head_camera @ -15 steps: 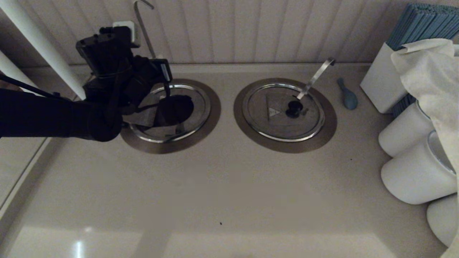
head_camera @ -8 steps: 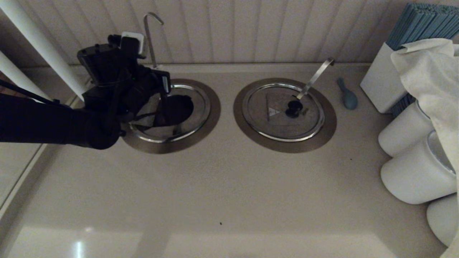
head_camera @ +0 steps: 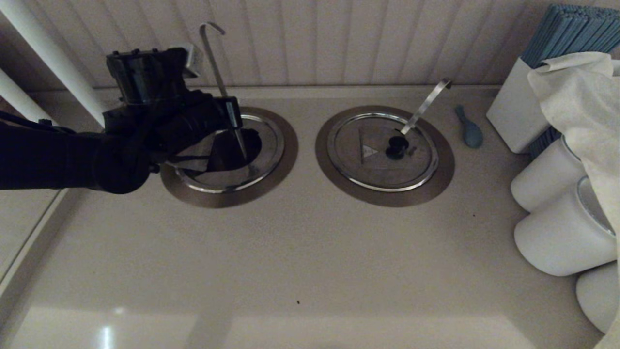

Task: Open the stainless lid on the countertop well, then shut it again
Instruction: Stir with a spoon

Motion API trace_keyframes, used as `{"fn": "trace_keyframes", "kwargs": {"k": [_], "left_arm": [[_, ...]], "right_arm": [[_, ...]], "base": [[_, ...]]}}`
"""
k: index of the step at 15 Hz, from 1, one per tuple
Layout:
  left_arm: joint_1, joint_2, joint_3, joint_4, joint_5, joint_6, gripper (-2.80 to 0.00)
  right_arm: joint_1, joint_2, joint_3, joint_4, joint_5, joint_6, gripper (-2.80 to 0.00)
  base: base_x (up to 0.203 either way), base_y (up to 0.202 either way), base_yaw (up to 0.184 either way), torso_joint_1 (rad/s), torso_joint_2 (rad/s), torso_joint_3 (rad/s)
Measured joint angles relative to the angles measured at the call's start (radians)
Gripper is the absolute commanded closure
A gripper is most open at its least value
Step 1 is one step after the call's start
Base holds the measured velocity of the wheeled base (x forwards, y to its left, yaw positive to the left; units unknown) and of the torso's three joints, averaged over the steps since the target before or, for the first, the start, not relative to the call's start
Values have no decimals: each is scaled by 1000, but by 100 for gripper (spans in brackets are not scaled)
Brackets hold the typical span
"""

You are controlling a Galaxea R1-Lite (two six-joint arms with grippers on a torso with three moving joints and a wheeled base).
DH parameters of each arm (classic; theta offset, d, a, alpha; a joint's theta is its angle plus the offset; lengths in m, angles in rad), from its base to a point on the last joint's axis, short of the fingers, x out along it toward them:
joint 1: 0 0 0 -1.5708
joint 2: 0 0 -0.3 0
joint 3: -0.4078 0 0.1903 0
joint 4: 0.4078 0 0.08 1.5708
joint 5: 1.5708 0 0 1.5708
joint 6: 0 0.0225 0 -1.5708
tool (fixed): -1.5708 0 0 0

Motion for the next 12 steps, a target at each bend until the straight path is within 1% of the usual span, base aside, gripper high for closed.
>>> {"fn": "trace_keyframes", "kwargs": {"k": [1, 2, 3, 4, 5, 6, 7, 10, 11, 12], "left_arm": [[0, 11, -29, -1, 14, -25, 0], [2, 26, -61, -2, 44, -56, 0], [2, 46, -92, -3, 88, -83, 0], [4, 67, -111, -4, 131, -78, 0], [9, 84, -120, -4, 166, -43, 0], [16, 96, -115, -22, 184, 9, 0], [23, 104, -97, -63, 192, 71, 0], [29, 109, 2, -243, 212, 311, 0], [21, 107, 22, -253, 213, 356, 0], [16, 103, 36, -218, 210, 361, 0]], "right_arm": [[0, 0, 0, 0, 0, 0, 0], [0, 0, 0, 0, -1, 0, 0], [0, 0, 0, 0, 0, 0, 0], [0, 0, 0, 0, -1, 0, 0], [0, 0, 0, 0, 0, 0, 0], [0, 0, 0, 0, 0, 0, 0], [0, 0, 0, 0, 0, 0, 0], [0, 0, 0, -1, 0, 0, 0], [0, 0, 0, 0, 0, 0, 0], [0, 0, 0, 0, 0, -1, 0]], "base": [[0, 0, 0, 0, 0, 0], [0, 0, 0, 0, 0, 0], [0, 0, 0, 0, 0, 0], [0, 0, 0, 0, 0, 0], [0, 0, 0, 0, 0, 0], [0, 0, 0, 0, 0, 0], [0, 0, 0, 0, 0, 0], [0, 0, 0, 0, 0, 0], [0, 0, 0, 0, 0, 0], [0, 0, 0, 0, 0, 0]]}}
